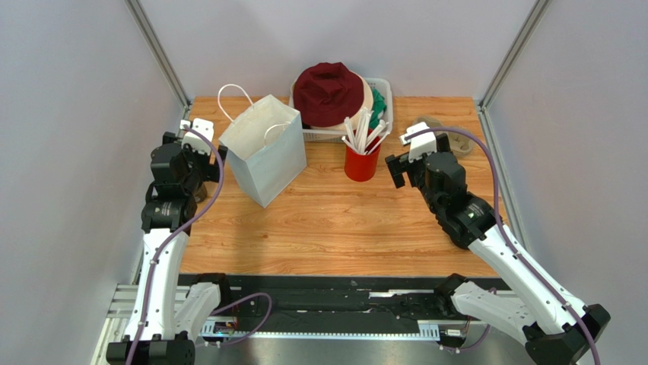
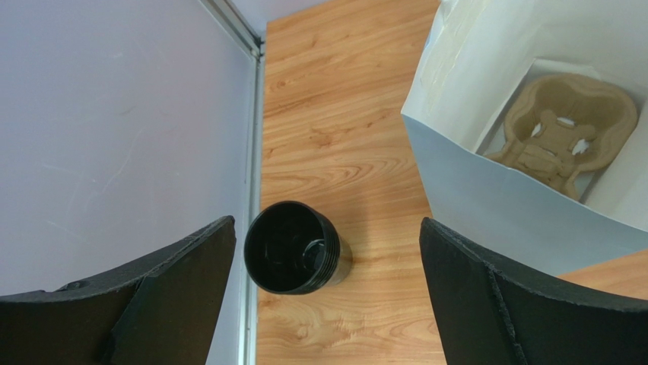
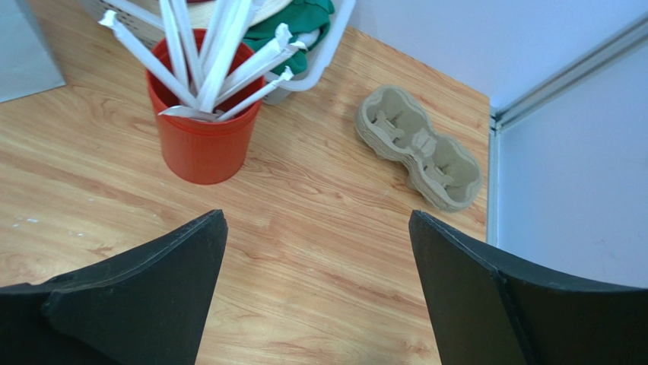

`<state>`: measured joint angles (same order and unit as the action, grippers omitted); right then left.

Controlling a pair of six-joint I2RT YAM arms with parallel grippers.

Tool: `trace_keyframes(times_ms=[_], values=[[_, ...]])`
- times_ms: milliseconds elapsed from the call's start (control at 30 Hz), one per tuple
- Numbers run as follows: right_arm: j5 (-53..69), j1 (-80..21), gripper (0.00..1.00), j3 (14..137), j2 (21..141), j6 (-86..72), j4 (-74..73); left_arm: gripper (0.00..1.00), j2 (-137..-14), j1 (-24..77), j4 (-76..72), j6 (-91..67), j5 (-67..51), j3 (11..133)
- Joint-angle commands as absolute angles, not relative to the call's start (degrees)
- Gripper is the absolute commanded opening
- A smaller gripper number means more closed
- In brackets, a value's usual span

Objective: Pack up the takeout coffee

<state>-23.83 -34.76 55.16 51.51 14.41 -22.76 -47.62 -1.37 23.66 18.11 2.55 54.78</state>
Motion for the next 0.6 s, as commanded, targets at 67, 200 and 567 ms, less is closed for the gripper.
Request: trace_keyframes(times_ms=[67,200,567], values=[[-33.13,-34.37,0.98,56.42,52.56,13.8,-18.28,0.99,-51.49,-7.81,24.96,18.37,-9.21,54.49],[-33.58,-32.7,0.98,56.95,53.0,12.75,-18.63,0.98,-52.82,-10.98,26.54,19.25,-13.44,55.02],[-27.34,-30.32,0.98,60.47,55.2,9.49,-25.84,0.97,-50.27,-11.95,24.0,20.74,-17.06,50.37]])
